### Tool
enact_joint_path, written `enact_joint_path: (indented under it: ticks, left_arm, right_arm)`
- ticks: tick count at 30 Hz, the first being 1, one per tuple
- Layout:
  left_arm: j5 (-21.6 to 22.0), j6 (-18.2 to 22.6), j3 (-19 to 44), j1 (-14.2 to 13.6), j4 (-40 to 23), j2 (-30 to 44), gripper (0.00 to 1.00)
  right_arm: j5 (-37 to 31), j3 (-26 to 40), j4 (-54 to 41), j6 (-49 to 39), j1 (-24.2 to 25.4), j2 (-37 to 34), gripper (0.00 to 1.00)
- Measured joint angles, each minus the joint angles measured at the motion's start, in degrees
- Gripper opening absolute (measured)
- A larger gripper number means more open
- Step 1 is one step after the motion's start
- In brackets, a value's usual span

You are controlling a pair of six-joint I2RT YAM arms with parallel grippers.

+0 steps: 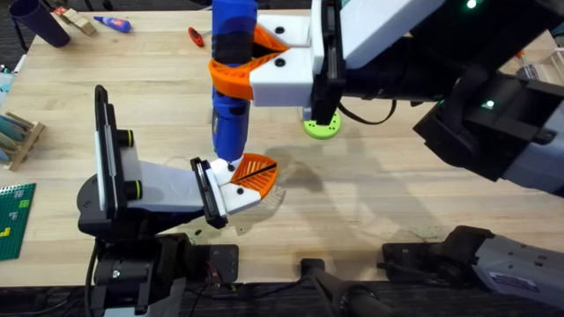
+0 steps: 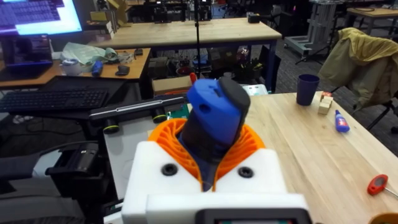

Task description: Pick up the gripper from the table and insert it into the empty holder that is missing its gripper. Then pick up a screw, insert it into the mounting hole, and use the screwdriver to tighten it. Finally, clean up the table by picking up the vegetable and placing it into the bucket.

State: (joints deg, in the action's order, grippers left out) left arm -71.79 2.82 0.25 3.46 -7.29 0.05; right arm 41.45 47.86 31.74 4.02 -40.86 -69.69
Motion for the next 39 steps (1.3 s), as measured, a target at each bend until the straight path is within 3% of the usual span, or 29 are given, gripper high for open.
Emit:
enact_joint_path:
  ticks: [4, 10, 13, 18, 19, 23, 39]
  left_arm:
    - [-0.04, -0.28, 0.02, 0.0, -0.23, 0.0, 0.012]
    - [-0.03, -0.27, 0.02, 0.0, -0.2, 0.0, 0.012]
    - [-0.03, -0.27, 0.02, 0.0, -0.2, 0.0, 0.012]
    - [-0.02, -0.27, 0.02, 0.0, -0.2, 0.0, 0.012]
    - [-0.04, -0.27, 0.02, 0.0, -0.2, 0.0, 0.012]
    - [-0.03, -0.26, 0.02, 0.0, -0.22, 0.0, 0.012]
    - [-0.03, -0.25, 0.02, 0.0, -0.2, 0.0, 0.012]
  right_arm:
    - [-0.07, -0.02, 0.59, 0.32, 0.14, -0.02, 0.055]
    - [-0.03, -0.42, 14.88, -0.08, 0.17, -0.26, 0.056]
    - [0.08, -0.34, 16.16, -0.14, 0.2, -0.22, 0.056]
    - [1.21, 1.93, 12.78, -1.06, 0.48, -0.22, 0.055]
    - [2.72, 6.98, 5.34, -3.49, 0.49, -0.23, 0.055]
    - [3.38, 10.34, 0.02, -4.75, -0.13, -0.22, 0.055]
    - [4.12, 10.95, -5.26, -5.79, -6.37, -2.85, 0.055]
